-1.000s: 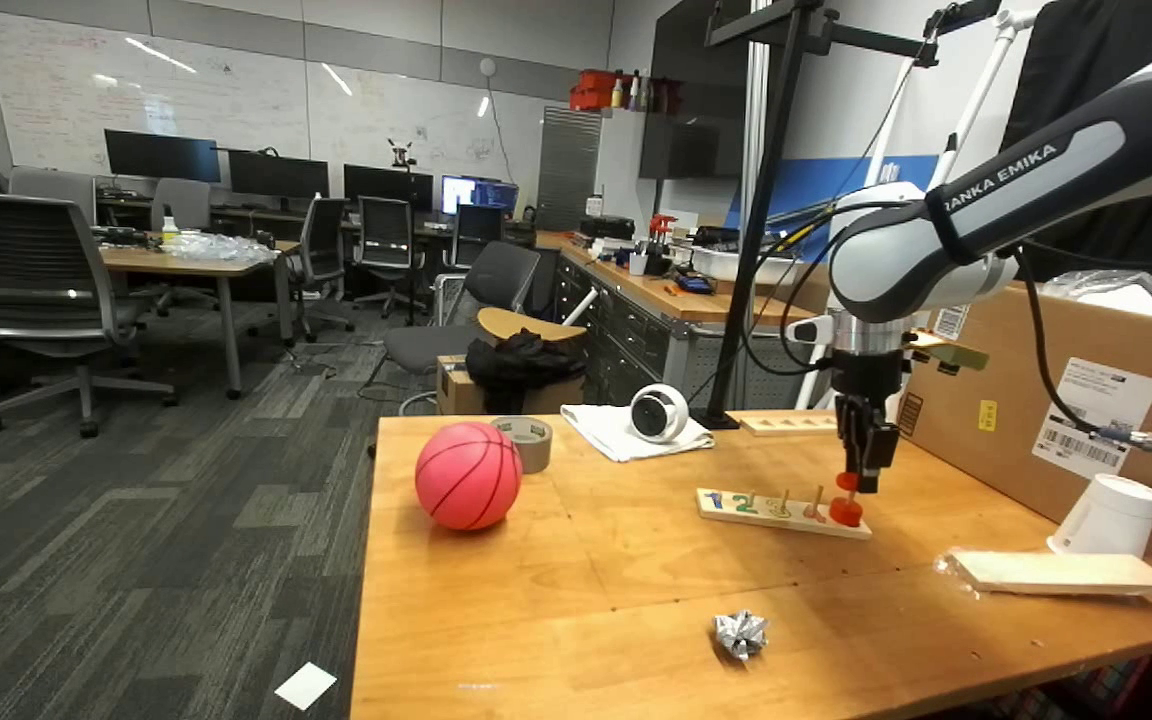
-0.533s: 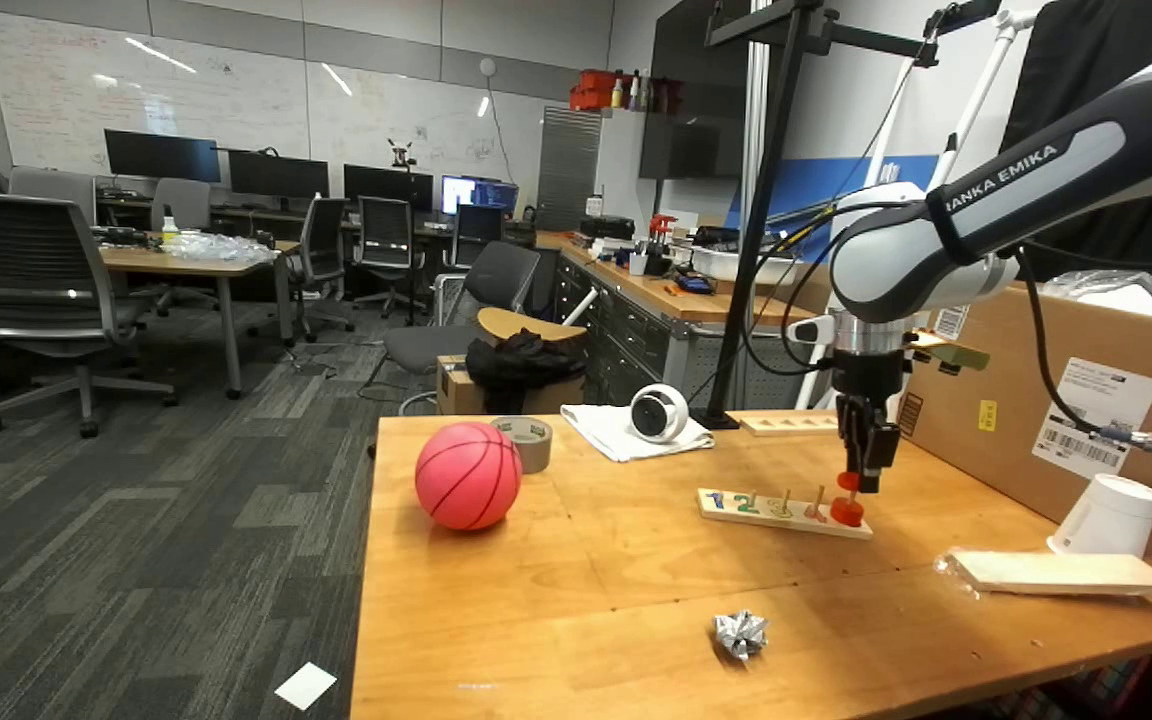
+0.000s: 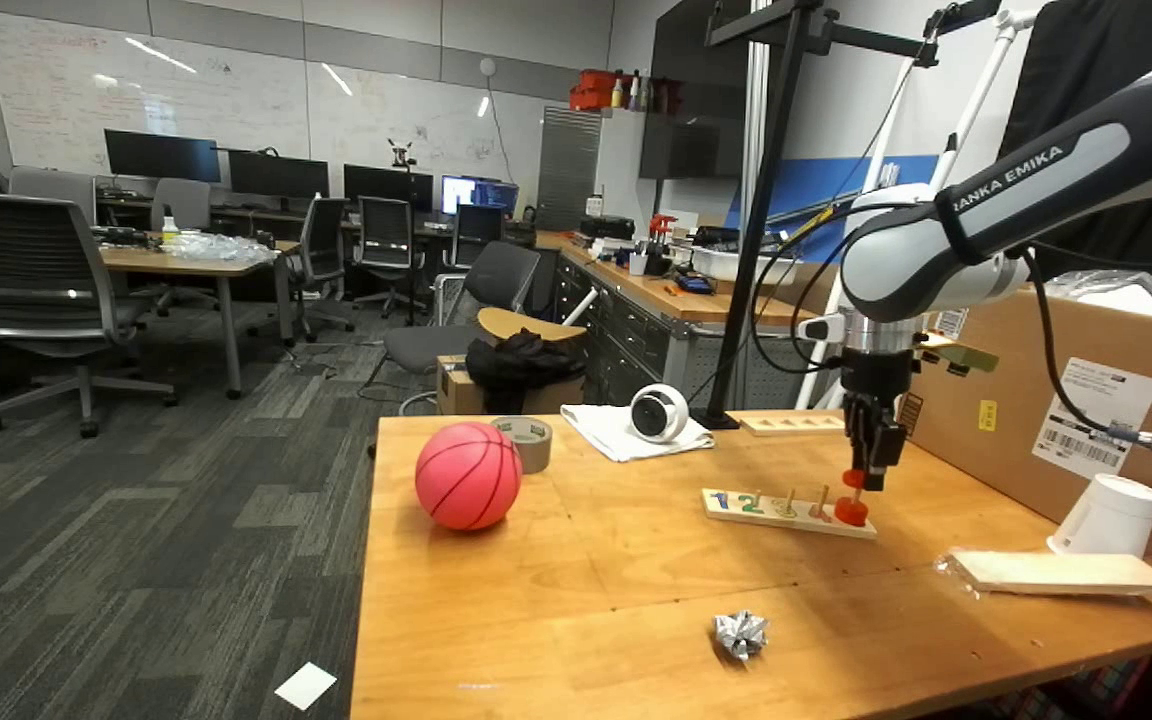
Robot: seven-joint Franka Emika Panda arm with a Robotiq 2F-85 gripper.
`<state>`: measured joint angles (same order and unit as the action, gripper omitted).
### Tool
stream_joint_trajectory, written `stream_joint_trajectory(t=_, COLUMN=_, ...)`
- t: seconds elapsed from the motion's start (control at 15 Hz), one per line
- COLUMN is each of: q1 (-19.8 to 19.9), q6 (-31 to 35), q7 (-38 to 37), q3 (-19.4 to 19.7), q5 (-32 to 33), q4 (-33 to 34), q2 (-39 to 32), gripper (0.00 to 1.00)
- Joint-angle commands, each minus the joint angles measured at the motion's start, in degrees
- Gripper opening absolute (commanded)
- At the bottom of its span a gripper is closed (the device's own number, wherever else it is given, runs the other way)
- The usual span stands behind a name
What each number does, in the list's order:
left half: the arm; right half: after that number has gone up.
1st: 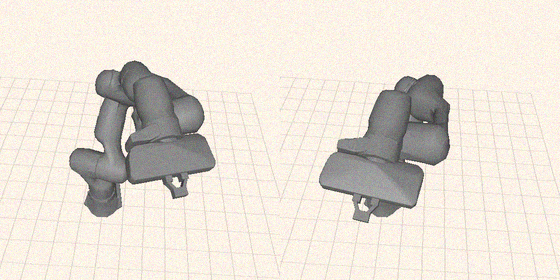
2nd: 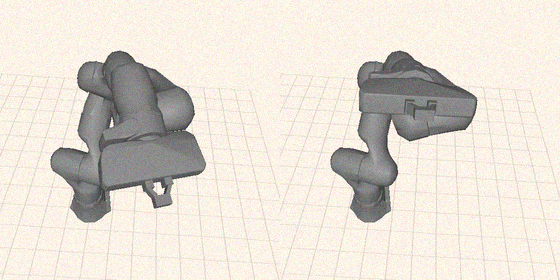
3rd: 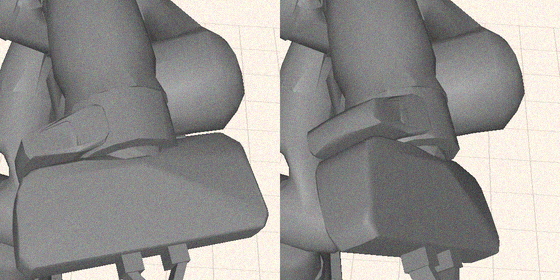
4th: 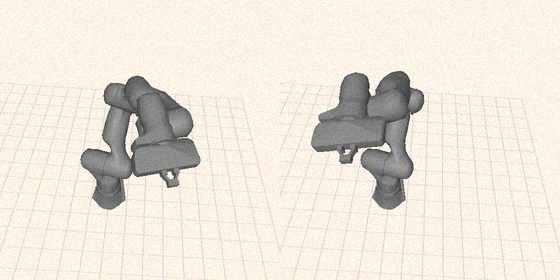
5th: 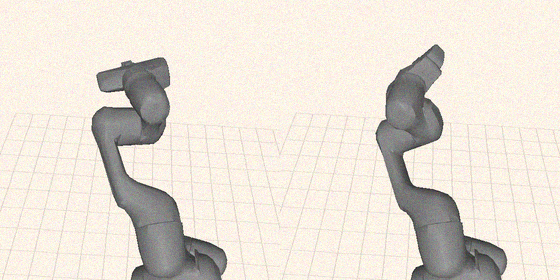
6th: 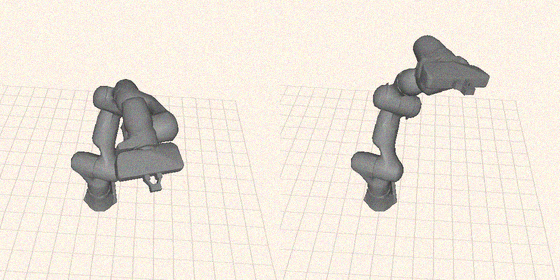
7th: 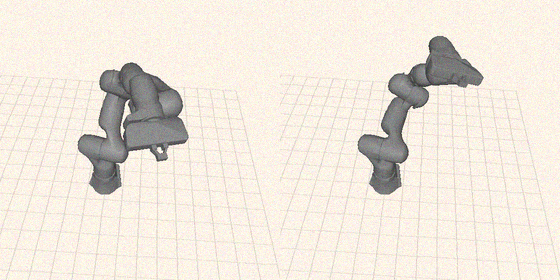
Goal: Put both right and left blocks on the first right position
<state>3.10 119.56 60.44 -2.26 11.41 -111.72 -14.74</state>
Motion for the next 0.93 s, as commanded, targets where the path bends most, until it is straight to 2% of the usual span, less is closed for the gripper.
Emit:
stream_joint_trajectory(t=0.0, q1=1.6, q6=2.6, q7=3.4, q3=0.2, q5=-3.3, q4=-1.6, q2=0.0, gripper=0.24)
stream_joint_trajectory(t=0.47, q1=2.6, q6=2.9, q7=6.2, q3=0.2, q5=-7.0, q4=-2.1, q2=0.2, gripper=0.24)
stream_joint_trajectory(t=0.87, q1=2.4, q6=3.4, q7=6.6, q3=0.3, q5=-7.0, q4=-3.2, q2=1.1, gripper=0.24)
